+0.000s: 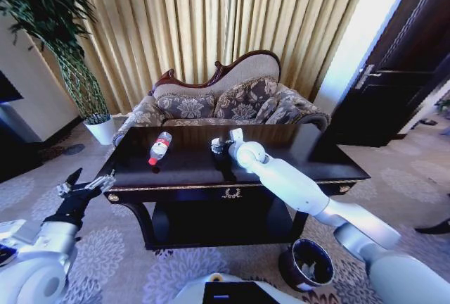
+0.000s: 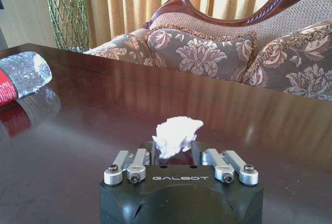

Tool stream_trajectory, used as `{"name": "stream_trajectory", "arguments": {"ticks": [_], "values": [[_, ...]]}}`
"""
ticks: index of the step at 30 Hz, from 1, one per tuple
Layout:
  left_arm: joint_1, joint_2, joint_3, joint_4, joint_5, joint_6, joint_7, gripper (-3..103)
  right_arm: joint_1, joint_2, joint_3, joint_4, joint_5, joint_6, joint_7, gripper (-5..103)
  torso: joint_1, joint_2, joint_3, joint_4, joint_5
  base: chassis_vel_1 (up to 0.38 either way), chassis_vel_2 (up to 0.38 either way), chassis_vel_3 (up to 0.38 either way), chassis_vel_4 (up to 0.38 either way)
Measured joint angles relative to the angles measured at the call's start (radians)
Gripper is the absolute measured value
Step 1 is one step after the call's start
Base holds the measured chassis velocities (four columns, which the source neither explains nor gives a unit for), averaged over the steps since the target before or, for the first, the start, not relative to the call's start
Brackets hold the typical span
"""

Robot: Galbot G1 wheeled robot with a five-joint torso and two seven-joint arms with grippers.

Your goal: Move to the front of the table and place the trash on the table into the trash bin.

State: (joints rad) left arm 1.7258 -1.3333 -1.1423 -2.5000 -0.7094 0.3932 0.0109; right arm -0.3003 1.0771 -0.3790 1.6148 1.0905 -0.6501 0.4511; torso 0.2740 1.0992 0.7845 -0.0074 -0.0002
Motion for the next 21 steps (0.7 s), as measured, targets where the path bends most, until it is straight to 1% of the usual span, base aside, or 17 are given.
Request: {"name": "stream_trajectory", "arguments": {"ticks": [3, 4, 7, 9, 11, 15, 21], "values": [[0.000, 0.000, 0.001, 0.000, 0.001, 0.000, 0.001, 100, -0.001, -0.007, 0.003, 0.004, 0.000, 0.001, -0.001, 28, 0.000, 0.000, 0.000, 0.0000, 0.0000, 0.000, 0.000, 0.000, 0.000], [0.000, 0.000, 0.001, 0.000, 0.001, 0.000, 0.001, 100, -0.001, -0.007, 0.003, 0.004, 0.000, 0.001, -0.001, 28, 0.000, 0.000, 0.000, 0.0000, 0.0000, 0.000, 0.000, 0.000, 0.000], [0.000, 0.000, 0.001, 0.000, 0.001, 0.000, 0.002, 100, -0.005, -0.014, 0.009, 0.007, 0.000, 0.001, -0.001, 12, 0.000, 0.000, 0.000, 0.0000, 0.0000, 0.000, 0.000, 0.000, 0.000], [0.000, 0.000, 0.001, 0.000, 0.001, 0.000, 0.002, 100, -0.006, -0.015, 0.010, 0.008, 0.000, 0.001, -0.001, 12, 0.000, 0.000, 0.000, 0.0000, 0.0000, 0.000, 0.000, 0.000, 0.000], [0.000, 0.001, 0.000, 0.000, 0.001, -0.002, 0.003, 100, -0.010, -0.020, 0.015, 0.012, 0.000, 0.002, -0.001, 3, 0.000, 0.000, 0.000, 0.0000, 0.0000, 0.000, 0.000, 0.000, 0.000], [0.000, 0.002, -0.001, 0.000, 0.001, -0.003, 0.004, 100, -0.017, -0.026, 0.022, 0.020, 0.000, 0.002, -0.001, 0, 0.000, 0.000, 0.000, 0.0000, 0.0000, 0.000, 0.000, 0.000, 0.000], [0.001, 0.001, -0.001, 0.000, 0.001, -0.003, 0.004, 100, -0.026, -0.037, 0.028, 0.036, 0.003, 0.002, -0.001, 0, 0.000, 0.000, 0.000, 0.0000, 0.0000, 0.000, 0.000, 0.000, 0.000]]}}
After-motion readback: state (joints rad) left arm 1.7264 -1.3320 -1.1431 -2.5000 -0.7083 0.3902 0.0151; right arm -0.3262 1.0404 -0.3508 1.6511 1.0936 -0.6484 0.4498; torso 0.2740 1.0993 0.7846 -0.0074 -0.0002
